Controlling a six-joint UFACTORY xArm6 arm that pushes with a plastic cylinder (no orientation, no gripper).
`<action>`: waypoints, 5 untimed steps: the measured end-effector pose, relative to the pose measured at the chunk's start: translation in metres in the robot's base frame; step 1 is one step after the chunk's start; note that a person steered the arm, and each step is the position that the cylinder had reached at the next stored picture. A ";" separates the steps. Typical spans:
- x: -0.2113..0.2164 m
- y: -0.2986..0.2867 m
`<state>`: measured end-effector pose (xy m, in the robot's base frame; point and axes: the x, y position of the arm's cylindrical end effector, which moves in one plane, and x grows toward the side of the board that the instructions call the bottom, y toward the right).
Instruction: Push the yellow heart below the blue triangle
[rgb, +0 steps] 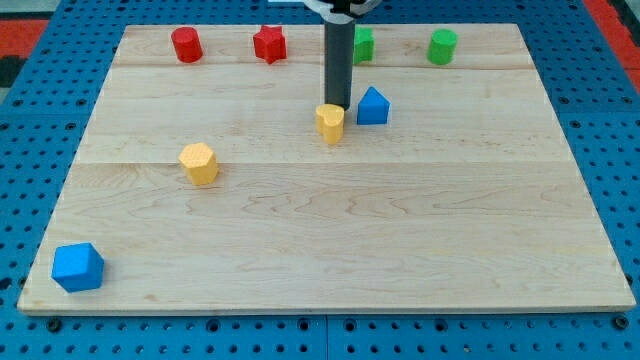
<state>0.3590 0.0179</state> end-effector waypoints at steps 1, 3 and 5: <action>0.014 -0.008; 0.027 -0.091; 0.067 -0.043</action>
<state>0.4257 -0.0249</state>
